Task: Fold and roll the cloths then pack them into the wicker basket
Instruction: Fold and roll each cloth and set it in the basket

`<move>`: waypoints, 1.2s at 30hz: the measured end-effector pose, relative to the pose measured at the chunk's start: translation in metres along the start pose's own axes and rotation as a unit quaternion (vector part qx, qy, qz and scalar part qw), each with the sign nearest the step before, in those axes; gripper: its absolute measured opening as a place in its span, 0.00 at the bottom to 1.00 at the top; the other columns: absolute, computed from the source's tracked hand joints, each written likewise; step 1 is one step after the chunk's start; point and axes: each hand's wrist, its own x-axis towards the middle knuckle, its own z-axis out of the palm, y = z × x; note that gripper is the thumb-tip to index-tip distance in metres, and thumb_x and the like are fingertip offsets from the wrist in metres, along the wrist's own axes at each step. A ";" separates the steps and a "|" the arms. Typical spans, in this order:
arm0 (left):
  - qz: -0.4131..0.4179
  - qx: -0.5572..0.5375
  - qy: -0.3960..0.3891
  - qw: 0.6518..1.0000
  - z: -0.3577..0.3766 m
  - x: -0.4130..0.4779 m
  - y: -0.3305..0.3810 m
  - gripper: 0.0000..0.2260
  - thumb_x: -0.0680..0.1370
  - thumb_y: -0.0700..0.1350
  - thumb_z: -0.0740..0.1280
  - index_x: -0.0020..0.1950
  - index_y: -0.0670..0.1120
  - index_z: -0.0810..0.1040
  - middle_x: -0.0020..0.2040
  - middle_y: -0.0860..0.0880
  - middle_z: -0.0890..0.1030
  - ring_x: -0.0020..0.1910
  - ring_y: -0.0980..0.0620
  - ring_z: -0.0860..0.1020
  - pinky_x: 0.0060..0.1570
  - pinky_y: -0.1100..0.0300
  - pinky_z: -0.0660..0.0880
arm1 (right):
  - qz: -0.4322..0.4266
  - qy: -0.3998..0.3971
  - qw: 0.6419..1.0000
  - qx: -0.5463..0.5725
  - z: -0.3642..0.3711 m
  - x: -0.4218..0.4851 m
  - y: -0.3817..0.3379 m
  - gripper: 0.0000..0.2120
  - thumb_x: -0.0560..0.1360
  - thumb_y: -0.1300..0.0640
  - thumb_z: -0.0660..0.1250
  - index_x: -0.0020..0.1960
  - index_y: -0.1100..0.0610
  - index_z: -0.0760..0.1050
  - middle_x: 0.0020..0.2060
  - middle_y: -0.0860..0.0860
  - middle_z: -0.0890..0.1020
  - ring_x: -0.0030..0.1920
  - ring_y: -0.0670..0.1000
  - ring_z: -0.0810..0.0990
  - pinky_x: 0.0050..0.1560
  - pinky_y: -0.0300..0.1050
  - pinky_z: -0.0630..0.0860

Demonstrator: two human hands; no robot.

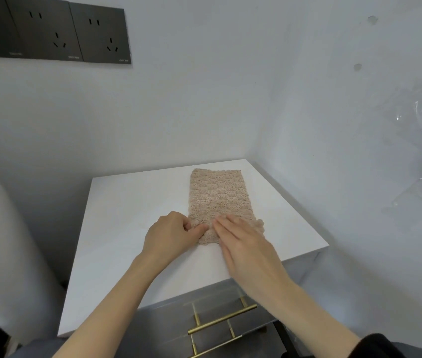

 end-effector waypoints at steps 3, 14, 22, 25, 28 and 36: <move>-0.009 -0.012 -0.008 1.000 -0.001 0.001 -0.001 0.26 0.73 0.58 0.68 0.26 0.48 0.58 0.22 0.54 0.59 0.25 0.52 0.59 0.28 0.59 0.57 | -0.002 -0.042 0.999 -0.005 0.007 -0.005 -0.003 0.21 0.71 0.60 0.74 0.63 0.60 0.78 0.60 0.54 0.80 0.61 0.51 0.79 0.60 0.48 0.76; 0.178 0.117 0.112 0.971 -0.006 -0.009 0.002 0.07 0.77 0.50 0.66 0.54 0.53 0.79 0.47 0.53 0.75 0.48 0.50 0.72 0.46 0.57 0.69 | 0.006 -0.186 0.982 -0.018 0.001 -0.019 0.052 0.28 0.83 0.63 0.49 0.78 0.53 0.41 0.78 0.47 0.46 0.77 0.45 0.46 0.72 0.35 0.40; 0.302 0.184 0.044 0.934 -0.013 -0.020 -0.011 0.13 0.76 0.47 0.64 0.58 0.54 0.81 0.54 0.58 0.83 0.61 0.53 0.77 0.51 0.55 0.76 | -0.004 -0.181 0.983 0.011 0.001 -0.016 0.073 0.25 0.83 0.59 0.51 0.77 0.45 0.50 0.75 0.39 0.56 0.76 0.42 0.53 0.73 0.36 0.46; 0.286 0.174 0.046 0.941 -0.016 -0.025 -0.011 0.12 0.75 0.48 0.64 0.58 0.56 0.80 0.52 0.58 0.83 0.62 0.54 0.76 0.50 0.54 0.77 | 0.020 -0.154 0.987 0.041 -0.005 -0.014 0.077 0.23 0.81 0.56 0.55 0.74 0.41 0.62 0.71 0.36 0.66 0.74 0.43 0.61 0.71 0.38 0.59; 0.274 0.172 0.048 0.945 -0.016 -0.025 -0.010 0.13 0.76 0.45 0.64 0.59 0.54 0.80 0.52 0.54 0.84 0.57 0.49 0.79 0.48 0.52 0.77 | 0.063 -0.137 0.986 0.073 -0.006 -0.013 0.079 0.20 0.79 0.55 0.58 0.68 0.38 0.70 0.63 0.41 0.77 0.67 0.45 0.71 0.59 0.39 0.68; 0.116 -0.006 0.017 0.993 -0.013 -0.016 -0.013 0.10 0.79 0.49 0.61 0.52 0.51 0.82 0.46 0.58 0.82 0.48 0.58 0.77 0.49 0.58 0.73 | 0.257 -0.087 0.917 0.293 -0.008 -0.003 0.073 0.07 0.78 0.53 0.63 0.49 0.46 0.80 0.42 0.48 0.79 0.48 0.46 0.76 0.45 0.40 0.67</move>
